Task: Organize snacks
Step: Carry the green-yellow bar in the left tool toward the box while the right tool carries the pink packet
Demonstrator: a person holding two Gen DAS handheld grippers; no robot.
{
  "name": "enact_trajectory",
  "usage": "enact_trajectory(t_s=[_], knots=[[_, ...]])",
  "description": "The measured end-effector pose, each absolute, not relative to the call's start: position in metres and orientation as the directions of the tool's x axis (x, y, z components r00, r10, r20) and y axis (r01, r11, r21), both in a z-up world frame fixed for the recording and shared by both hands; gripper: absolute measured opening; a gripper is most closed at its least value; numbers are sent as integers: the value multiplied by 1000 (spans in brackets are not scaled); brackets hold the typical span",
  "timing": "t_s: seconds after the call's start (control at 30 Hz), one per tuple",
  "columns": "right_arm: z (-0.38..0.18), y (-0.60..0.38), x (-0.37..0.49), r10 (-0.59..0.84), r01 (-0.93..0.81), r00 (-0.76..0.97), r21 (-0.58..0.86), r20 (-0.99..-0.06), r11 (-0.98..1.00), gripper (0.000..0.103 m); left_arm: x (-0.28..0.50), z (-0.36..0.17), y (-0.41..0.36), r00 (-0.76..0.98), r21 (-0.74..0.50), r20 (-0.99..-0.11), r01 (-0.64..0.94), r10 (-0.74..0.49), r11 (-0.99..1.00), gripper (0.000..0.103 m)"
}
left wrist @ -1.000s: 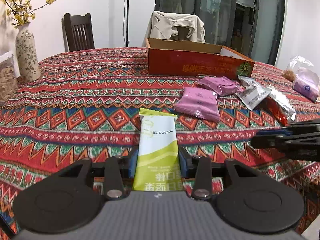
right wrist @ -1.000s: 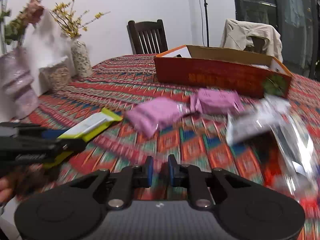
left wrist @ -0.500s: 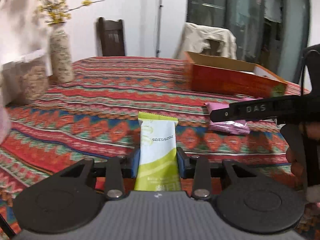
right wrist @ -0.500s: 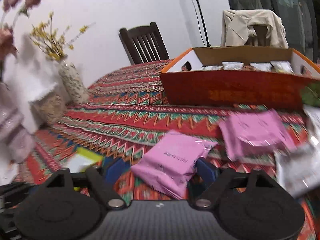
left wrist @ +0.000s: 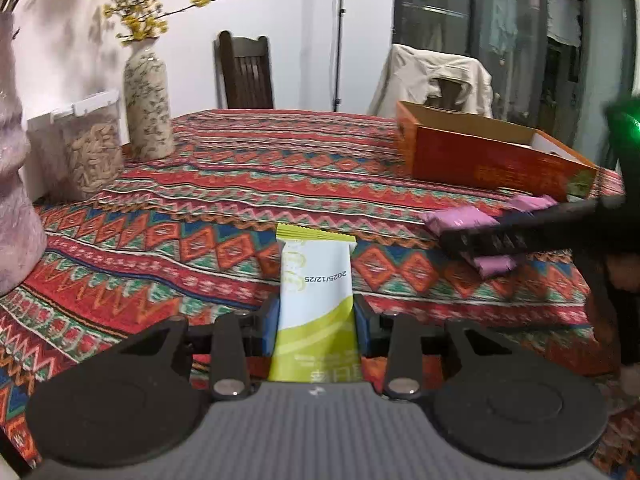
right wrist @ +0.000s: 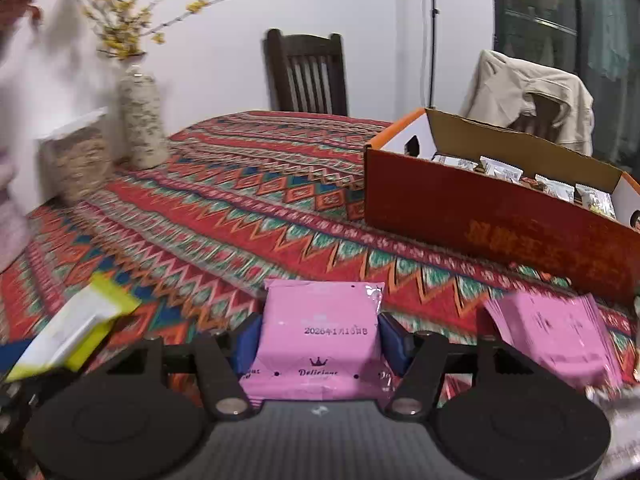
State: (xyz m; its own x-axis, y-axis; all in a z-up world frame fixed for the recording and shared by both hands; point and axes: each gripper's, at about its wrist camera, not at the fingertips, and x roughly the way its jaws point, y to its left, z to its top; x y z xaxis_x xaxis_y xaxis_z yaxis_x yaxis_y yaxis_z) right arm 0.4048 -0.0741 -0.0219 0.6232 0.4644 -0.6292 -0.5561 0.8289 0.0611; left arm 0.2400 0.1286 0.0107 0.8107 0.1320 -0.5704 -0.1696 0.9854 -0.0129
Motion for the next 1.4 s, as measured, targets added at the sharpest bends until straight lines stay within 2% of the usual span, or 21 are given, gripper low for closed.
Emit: enact_trajectory(t_s=[0.07, 0.2, 0.3, 0.53, 0.67, 0.9, 1.1, 1.23, 1.4], knots=[[-20, -92, 383, 461, -567, 627, 38, -628, 823, 61, 236, 12, 117, 812, -21, -576, -135, 99, 991, 37], [-23, -150, 326, 481, -563, 614, 79, -625, 823, 61, 224, 13, 72, 806, -21, -591, -14, -1, 1000, 37], [-23, -194, 282, 438, -507, 658, 70, -613, 859, 61, 221, 15, 39, 801, -23, -594, 77, -76, 997, 37], [-22, -267, 253, 391, -399, 710, 123, -586, 908, 61, 245, 21, -13, 801, 15, -588, 146, -109, 989, 37], [-19, -285, 264, 425, -392, 733, 181, -531, 902, 61, 265, 33, -16, 813, 6, -572, 136, -109, 991, 37], [14, -304, 314, 480, -429, 763, 217, -433, 877, 61, 341, 79, -1, 879, 17, -466, 124, -102, 992, 37], [58, -300, 390, 472, -451, 794, 151, -384, 880, 61, 456, 111, 17, 880, -23, -455, 146, -141, 989, 38], [78, -283, 471, 486, -468, 775, 149, -404, 871, 61, 544, 113, 21, 848, -16, -519, 113, -104, 994, 38], [65, -251, 585, 394, -392, 759, 119, -518, 912, 61, 632, 82, 22, 772, -22, -634, 58, -59, 998, 38]])
